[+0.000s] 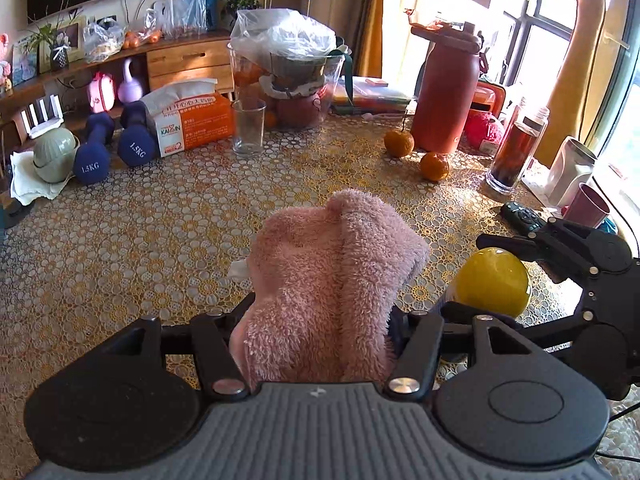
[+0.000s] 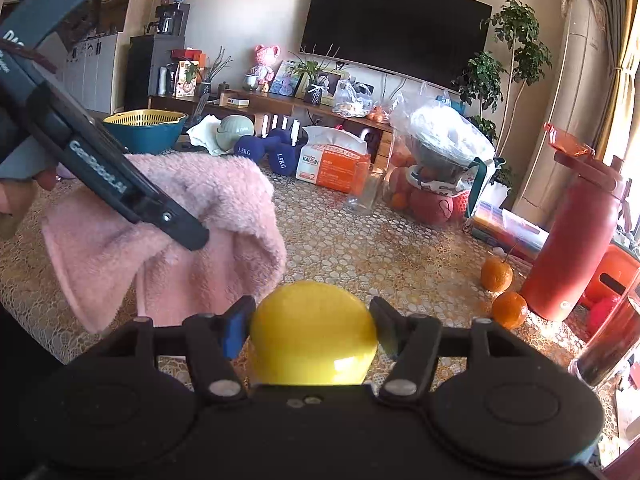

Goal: Organize objects
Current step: 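Lift the towel with the left tool and bring it over the bottle held by the right tool, then rub the towel in the left tool over the bottle's yellow cap and label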

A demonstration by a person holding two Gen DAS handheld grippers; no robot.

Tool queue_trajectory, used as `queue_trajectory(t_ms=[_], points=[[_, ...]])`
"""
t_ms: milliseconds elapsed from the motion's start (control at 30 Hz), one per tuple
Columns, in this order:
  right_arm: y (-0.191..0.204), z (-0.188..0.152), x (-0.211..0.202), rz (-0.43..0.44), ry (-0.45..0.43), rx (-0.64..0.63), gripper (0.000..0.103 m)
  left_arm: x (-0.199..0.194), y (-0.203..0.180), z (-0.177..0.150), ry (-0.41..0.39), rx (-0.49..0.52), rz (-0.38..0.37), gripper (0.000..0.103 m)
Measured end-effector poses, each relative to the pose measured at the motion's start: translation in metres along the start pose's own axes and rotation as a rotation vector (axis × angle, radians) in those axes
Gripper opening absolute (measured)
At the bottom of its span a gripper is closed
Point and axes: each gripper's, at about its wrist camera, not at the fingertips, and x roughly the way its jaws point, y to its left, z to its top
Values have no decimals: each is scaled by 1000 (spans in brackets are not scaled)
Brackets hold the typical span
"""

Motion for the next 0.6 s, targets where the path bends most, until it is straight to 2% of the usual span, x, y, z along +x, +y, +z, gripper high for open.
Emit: queue_trajectory(t_ms=[133, 300, 467, 600], points=[[1, -7, 4, -8, 11, 2, 69, -18, -13, 6, -39, 55, -21, 60], [3, -16, 4, -37, 10, 22, 76, -33, -42, 17, -67, 120, -100, 60], [4, -22, -2, -33, 5, 32, 74, -30, -78, 25, -75, 184, -134, 60], [7, -23, -3, -34, -2, 29, 66, -24, -107, 30, -88, 251, -160, 60]])
